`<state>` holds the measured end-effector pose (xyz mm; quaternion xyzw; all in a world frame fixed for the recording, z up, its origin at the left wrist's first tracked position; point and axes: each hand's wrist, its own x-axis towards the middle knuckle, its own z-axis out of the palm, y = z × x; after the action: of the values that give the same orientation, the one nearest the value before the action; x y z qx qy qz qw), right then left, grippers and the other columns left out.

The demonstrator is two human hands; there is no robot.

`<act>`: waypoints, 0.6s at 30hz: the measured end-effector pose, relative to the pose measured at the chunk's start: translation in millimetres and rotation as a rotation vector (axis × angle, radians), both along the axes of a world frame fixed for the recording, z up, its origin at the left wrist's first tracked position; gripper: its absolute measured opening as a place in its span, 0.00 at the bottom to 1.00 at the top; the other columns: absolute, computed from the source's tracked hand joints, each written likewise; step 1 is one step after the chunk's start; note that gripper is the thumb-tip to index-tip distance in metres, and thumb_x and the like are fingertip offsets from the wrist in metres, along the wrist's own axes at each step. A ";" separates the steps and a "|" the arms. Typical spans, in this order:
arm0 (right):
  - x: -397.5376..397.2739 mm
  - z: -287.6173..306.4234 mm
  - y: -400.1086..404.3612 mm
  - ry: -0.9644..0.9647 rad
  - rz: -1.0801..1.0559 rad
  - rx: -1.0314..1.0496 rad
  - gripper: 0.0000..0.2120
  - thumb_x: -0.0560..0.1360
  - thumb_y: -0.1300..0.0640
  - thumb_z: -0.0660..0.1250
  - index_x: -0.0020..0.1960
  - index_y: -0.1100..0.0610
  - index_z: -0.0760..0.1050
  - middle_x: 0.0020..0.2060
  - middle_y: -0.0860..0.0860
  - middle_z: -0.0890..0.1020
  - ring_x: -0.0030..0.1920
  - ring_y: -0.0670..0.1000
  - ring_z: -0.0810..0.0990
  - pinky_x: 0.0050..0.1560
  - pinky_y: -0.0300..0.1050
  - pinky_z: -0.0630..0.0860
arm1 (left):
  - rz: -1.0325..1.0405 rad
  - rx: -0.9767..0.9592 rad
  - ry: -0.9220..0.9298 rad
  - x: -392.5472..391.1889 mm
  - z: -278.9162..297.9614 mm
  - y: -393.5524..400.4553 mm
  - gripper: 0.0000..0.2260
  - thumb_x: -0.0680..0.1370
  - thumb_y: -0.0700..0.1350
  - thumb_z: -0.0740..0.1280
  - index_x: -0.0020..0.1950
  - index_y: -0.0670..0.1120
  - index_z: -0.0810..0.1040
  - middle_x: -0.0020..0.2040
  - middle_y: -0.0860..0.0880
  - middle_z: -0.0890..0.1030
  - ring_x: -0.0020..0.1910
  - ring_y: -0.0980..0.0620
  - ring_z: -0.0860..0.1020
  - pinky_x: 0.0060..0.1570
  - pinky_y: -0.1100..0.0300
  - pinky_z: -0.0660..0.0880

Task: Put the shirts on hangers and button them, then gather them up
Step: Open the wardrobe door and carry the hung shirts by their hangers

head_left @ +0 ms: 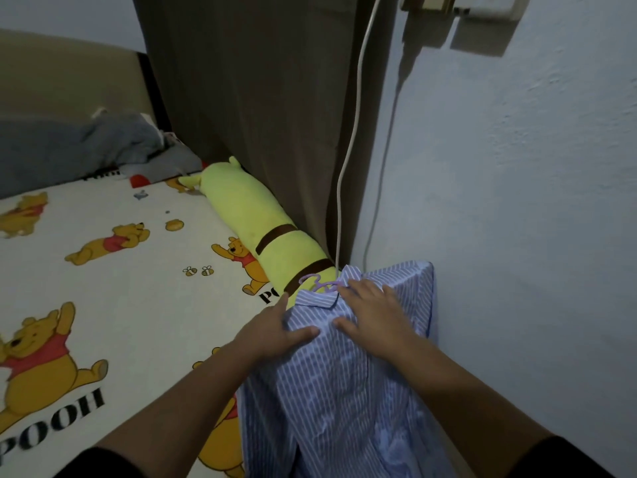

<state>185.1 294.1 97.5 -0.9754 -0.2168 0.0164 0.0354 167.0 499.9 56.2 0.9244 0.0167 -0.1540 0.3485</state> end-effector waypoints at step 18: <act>11.4 64.8 -24.0 -0.274 -0.083 0.492 0.42 0.72 0.51 0.71 0.76 0.52 0.48 0.66 0.54 0.70 0.64 0.55 0.69 0.65 0.48 0.66 | -0.219 0.486 -0.829 -11.9 25.3 0.2 0.49 0.67 0.80 0.49 0.78 0.49 0.55 0.65 0.47 0.74 0.59 0.48 0.76 0.54 0.55 0.75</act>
<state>196.6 270.1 162.3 -0.9387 -0.1769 -0.1700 0.2421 155.1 500.2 81.5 0.9587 -0.1853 0.1996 0.0816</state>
